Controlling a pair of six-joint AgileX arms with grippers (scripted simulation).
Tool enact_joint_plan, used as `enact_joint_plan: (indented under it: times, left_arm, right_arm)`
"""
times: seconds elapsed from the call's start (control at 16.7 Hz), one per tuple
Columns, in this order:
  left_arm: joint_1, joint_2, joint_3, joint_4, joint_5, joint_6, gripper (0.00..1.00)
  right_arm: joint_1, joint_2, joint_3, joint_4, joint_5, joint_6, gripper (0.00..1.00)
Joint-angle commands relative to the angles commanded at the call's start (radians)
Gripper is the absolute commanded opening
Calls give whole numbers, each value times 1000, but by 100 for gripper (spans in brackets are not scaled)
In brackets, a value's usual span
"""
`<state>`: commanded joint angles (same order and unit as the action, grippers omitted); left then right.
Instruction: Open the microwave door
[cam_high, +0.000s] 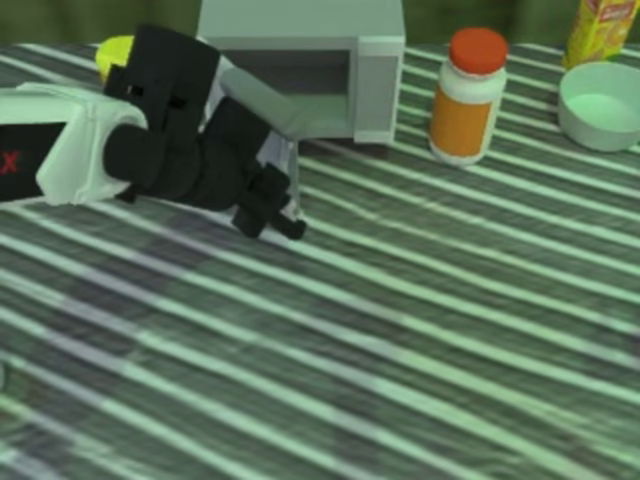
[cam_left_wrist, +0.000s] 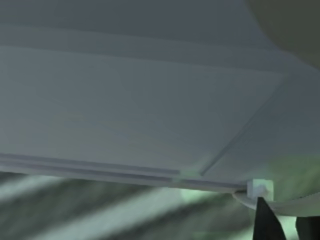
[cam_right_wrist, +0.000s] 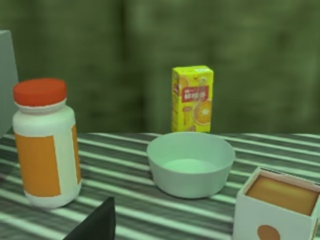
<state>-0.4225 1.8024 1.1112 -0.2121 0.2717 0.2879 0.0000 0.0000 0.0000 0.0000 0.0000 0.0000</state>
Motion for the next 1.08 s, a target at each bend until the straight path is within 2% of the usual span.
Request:
enact_joint_plan:
  times: [0.6,1.08]
  left_arm:
    - [0,0,0,0,0,0,0]
    - [24,-10,-7,-17,44,57,0]
  right_arm:
    - [0,0,0,0,0,0,100]
    - [0,0,0,0,0,0,100]
